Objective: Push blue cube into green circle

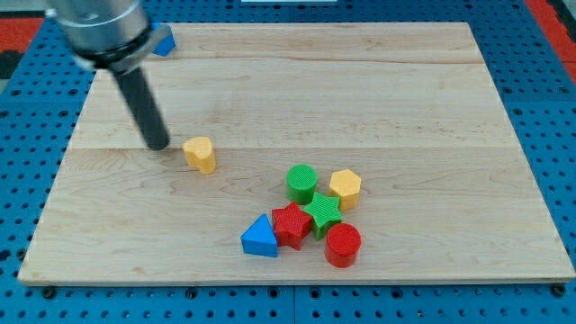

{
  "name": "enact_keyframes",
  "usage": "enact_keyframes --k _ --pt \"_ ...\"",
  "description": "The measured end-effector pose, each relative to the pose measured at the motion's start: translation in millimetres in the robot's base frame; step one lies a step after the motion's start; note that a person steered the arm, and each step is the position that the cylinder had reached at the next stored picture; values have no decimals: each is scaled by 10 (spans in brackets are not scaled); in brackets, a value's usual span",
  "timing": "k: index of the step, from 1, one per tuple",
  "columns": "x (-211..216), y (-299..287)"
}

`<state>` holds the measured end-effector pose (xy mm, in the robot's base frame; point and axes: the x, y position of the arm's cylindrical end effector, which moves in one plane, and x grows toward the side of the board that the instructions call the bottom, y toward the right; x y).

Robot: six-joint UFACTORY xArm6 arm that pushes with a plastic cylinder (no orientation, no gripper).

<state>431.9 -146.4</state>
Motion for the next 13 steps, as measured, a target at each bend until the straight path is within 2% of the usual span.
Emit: enact_keyframes --k 1,2,3,4,5,6,7,8,9,10,11,12,13 --pt "319 626" --pt "629 766" --pt "299 -145" --pt "-287 -1390" --pt "-828 -1561" --pt "-1661 -1405" --pt "-2030 -1102" --pt "-2151 -563" --pt "-1935 -47" --pt "-1439 468" --pt "-1838 127" --pt "-1808 716" --pt "-1175 981"
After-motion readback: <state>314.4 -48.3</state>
